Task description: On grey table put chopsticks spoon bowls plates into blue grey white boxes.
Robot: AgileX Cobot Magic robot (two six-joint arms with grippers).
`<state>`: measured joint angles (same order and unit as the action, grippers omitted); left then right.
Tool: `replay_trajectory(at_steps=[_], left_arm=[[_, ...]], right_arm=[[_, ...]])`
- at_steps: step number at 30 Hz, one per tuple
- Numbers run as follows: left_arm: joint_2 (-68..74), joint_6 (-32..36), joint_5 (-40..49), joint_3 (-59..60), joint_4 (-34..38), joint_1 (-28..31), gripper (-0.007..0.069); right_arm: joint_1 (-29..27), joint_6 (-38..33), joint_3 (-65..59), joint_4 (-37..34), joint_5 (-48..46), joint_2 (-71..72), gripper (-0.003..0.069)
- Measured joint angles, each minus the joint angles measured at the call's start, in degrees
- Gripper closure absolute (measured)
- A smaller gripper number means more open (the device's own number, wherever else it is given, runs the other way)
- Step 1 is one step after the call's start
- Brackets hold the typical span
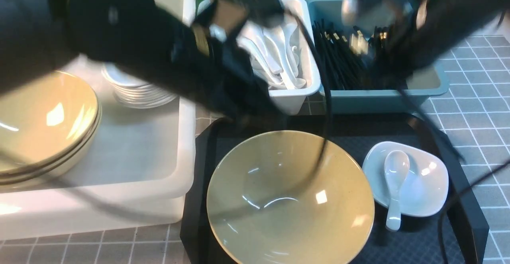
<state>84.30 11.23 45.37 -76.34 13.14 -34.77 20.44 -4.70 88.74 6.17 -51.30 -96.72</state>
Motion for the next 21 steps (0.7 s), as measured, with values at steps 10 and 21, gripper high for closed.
replay_trajectory(at_steps=[10,21], left_arm=[[8.2,6.6,-19.3,-10.0,4.5,3.4,0.0633],[15.1,8.9,-20.2,-10.4,4.0,3.4,0.0633]], right_arm=[[-6.7,11.9,19.8,-0.2,13.9,-12.4,0.0498],[-9.7,18.4,31.2,-0.3,19.7,-30.2,0.0497]])
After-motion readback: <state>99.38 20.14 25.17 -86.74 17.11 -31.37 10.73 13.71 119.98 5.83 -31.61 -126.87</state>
